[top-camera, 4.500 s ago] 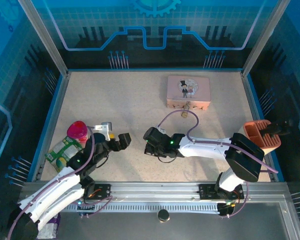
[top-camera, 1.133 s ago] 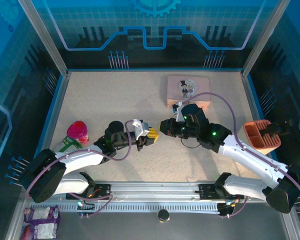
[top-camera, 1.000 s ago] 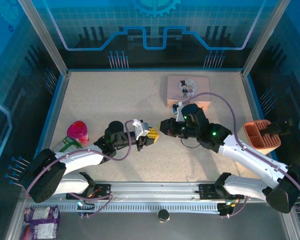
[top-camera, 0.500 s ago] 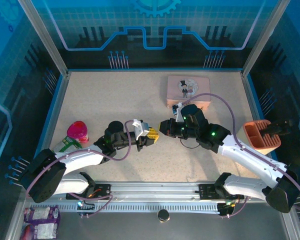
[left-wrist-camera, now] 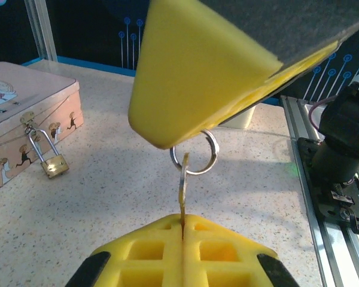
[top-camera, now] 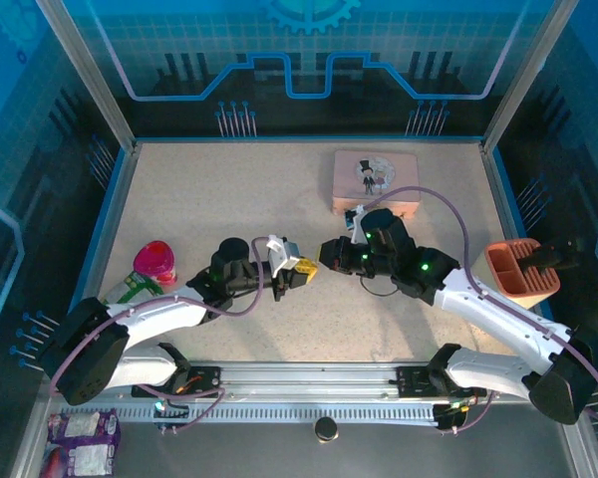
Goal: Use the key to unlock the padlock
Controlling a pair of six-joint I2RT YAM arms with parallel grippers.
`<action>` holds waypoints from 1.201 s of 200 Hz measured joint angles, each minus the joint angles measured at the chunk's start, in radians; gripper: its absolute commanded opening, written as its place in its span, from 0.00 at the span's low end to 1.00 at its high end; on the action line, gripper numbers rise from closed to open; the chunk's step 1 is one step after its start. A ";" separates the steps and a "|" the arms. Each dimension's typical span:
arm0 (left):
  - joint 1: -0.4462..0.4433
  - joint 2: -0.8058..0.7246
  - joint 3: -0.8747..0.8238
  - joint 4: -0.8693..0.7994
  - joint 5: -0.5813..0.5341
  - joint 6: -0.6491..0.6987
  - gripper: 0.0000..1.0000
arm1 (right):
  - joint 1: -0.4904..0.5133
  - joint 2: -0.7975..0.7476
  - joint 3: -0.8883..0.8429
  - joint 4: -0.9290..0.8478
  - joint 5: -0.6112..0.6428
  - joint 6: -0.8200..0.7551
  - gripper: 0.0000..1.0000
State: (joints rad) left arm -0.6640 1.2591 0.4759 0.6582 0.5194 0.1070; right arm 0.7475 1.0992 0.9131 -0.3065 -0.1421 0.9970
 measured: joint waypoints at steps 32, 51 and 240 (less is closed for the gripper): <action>0.000 -0.015 0.063 -0.149 -0.035 0.008 0.00 | -0.069 -0.032 0.000 -0.044 0.030 -0.091 0.45; 0.000 -0.019 0.119 -0.263 -0.073 0.023 0.00 | -0.122 -0.069 -0.009 -0.051 0.062 -0.170 0.48; -0.111 0.160 0.723 -1.326 -0.323 0.340 0.00 | -0.148 -0.199 -0.421 0.451 -0.227 -0.870 0.46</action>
State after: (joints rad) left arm -0.7753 1.4193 1.1984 -0.6674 0.1963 0.4473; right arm 0.5995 0.9001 0.4919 0.1444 -0.3695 0.1272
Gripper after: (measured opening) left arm 0.051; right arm 0.461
